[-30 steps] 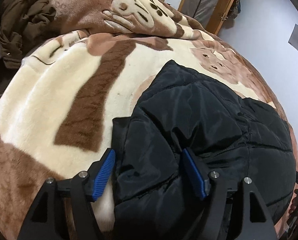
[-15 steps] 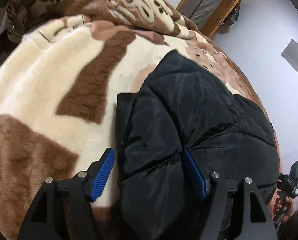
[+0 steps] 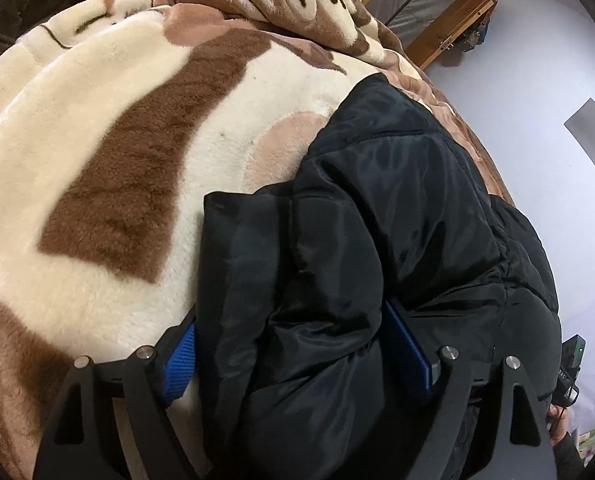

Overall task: Fold large clothes
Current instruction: 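Grasp the jacket end with both tools and fold it over the body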

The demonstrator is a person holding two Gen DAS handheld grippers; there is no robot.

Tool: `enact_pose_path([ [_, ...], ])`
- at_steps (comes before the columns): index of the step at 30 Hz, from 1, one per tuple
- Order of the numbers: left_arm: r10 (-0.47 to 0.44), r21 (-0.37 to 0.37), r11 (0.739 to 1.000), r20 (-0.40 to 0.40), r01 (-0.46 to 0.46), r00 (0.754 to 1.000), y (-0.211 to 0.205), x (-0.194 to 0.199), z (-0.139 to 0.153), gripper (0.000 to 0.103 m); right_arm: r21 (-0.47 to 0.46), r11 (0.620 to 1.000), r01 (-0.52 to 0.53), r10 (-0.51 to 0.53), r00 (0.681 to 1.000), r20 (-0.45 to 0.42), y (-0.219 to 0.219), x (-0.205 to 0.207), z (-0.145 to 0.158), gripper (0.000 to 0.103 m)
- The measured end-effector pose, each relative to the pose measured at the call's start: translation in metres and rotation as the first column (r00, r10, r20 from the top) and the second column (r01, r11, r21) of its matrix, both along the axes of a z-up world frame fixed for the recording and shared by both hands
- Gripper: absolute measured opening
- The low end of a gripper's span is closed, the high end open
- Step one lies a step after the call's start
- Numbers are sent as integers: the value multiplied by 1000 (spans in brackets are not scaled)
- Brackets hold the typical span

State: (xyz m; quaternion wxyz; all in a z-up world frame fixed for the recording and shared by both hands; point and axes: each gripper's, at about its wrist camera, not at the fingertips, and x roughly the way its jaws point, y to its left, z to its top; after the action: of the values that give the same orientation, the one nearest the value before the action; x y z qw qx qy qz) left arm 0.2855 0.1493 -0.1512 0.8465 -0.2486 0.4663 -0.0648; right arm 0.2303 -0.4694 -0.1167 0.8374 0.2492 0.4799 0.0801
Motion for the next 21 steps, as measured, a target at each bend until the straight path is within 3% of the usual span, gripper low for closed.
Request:
enact_pose_path([
  [6, -23, -17, 1000, -4, 23, 1000, -1, 5, -5, 85, 1, 1000, -14, 14, 1000, -14, 8, 10, -4, 69],
  [11, -37, 27, 999, 19, 37, 999, -14, 2, 4, 62, 7, 1000, -24, 24, 999, -26, 12, 14, -1, 56],
  [16, -53, 169, 985, 28, 47, 998, -36, -5, 31, 36, -52, 998, -35, 33, 999, -24, 24, 12, 20, 34],
  [21, -68, 242, 969, 89, 45, 994, -42, -29, 77, 29, -86, 996, -31, 35, 999, 39, 26, -10, 59, 24],
])
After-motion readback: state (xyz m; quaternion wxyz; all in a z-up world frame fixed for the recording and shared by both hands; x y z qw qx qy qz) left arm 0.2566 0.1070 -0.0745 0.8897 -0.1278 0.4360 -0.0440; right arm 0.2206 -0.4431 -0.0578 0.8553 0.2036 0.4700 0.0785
